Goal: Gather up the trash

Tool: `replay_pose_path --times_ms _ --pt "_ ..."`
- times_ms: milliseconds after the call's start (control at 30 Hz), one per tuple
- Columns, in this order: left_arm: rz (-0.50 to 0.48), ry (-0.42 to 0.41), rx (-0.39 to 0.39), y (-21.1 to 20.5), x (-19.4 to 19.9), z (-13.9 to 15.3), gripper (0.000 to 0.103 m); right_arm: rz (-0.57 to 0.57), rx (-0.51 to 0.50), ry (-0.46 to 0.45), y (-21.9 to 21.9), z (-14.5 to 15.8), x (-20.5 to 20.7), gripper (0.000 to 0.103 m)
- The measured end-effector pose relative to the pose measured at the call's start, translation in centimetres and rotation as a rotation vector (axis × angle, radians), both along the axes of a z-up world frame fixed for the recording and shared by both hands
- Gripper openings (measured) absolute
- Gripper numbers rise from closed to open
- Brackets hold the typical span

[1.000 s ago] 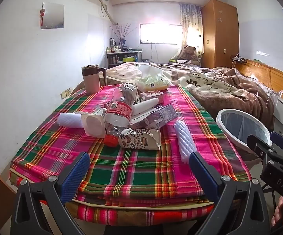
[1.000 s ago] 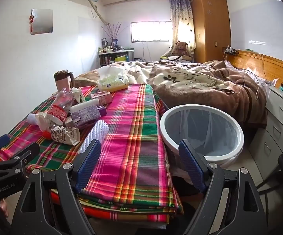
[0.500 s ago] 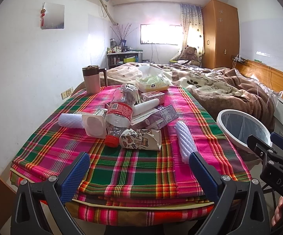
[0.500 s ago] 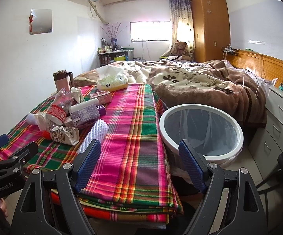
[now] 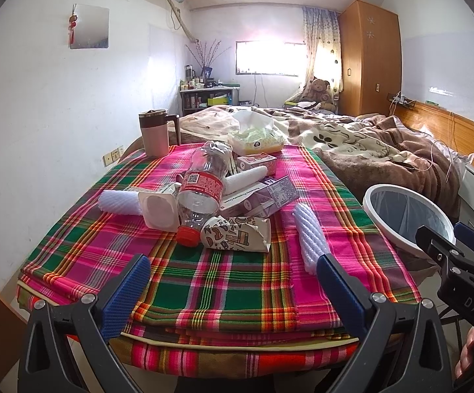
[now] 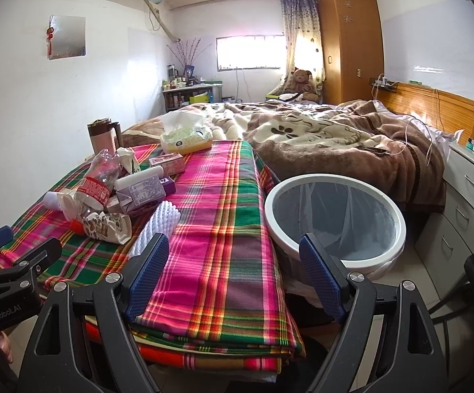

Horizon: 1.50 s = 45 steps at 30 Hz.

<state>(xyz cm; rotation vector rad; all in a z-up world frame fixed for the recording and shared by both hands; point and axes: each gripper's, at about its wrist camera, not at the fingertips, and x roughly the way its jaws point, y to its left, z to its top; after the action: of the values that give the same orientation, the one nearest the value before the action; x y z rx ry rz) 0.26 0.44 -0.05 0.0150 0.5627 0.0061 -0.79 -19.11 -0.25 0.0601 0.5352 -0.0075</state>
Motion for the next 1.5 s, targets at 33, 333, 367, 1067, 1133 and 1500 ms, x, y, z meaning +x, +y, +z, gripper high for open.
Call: replay_pose_path --times_ms 33,333,367,1067,1133,1500 --pt "0.0 0.001 0.0 0.0 0.02 0.0 0.103 0.0 0.0 0.0 -0.03 0.0 -0.03 0.083" --pt "0.0 0.0 0.0 -0.02 -0.02 0.0 0.103 -0.001 0.0 -0.001 -0.03 -0.03 -0.04 0.083" --pt "-0.001 0.0 0.0 -0.03 -0.04 -0.01 0.103 -0.001 0.0 0.0 -0.05 -0.04 -0.04 0.083" --pt "0.0 0.0 -0.001 -0.01 0.02 0.01 0.103 -0.007 0.003 -0.002 -0.27 0.17 -0.17 0.083" --pt "0.0 0.0 -0.001 0.04 0.0 0.21 0.103 -0.007 0.002 -0.002 -0.25 0.15 -0.16 0.083" --pt "0.003 0.003 -0.005 -0.04 -0.14 0.51 0.103 -0.007 0.001 -0.001 -0.28 0.17 -0.17 0.083"
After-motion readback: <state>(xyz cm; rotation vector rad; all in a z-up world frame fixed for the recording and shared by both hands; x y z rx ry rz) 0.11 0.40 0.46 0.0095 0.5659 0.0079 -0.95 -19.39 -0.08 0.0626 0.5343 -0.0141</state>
